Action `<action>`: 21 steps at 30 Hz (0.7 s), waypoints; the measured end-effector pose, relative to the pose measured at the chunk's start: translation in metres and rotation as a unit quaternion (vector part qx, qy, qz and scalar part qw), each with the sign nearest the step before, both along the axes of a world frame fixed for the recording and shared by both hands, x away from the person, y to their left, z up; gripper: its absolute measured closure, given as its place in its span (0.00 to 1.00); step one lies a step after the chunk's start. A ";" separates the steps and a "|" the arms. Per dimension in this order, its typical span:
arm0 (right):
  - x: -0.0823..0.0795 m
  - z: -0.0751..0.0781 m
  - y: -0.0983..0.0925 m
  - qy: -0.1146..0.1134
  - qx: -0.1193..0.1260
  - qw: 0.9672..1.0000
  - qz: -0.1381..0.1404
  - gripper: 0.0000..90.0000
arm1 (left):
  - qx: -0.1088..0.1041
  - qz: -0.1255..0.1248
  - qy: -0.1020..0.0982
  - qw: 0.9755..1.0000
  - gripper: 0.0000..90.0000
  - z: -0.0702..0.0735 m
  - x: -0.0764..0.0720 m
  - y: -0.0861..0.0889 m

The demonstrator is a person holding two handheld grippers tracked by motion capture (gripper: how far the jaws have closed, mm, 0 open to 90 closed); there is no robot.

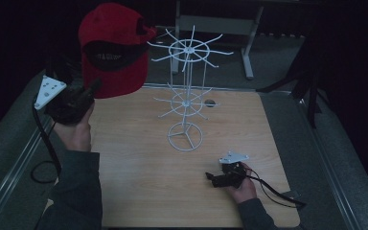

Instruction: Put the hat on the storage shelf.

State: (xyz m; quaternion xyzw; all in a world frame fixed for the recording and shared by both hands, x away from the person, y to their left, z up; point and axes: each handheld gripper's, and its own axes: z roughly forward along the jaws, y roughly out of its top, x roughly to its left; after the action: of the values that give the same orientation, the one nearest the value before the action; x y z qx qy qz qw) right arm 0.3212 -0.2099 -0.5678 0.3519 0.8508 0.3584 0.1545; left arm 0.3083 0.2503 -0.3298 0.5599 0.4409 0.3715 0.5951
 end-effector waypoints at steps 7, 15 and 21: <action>0.000 0.000 0.000 0.000 0.000 1.000 0.000 0.15 | -0.004 -0.006 -0.004 1.000 0.96 -0.001 -0.002 0.000; 0.000 0.000 0.000 0.001 0.000 1.000 0.000 0.15 | -0.011 -0.014 -0.002 1.000 0.96 -0.004 -0.005 0.001; 0.000 0.000 0.000 0.000 0.000 1.000 0.000 0.15 | -0.016 -0.025 0.003 1.000 0.96 -0.009 -0.007 0.000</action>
State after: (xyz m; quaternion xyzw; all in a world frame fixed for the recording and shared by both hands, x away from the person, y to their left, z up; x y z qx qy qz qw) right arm 0.3212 -0.2099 -0.5678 0.3520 0.8509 0.3583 0.1542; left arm 0.3015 0.2507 -0.3384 0.5622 0.4346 0.3476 0.6117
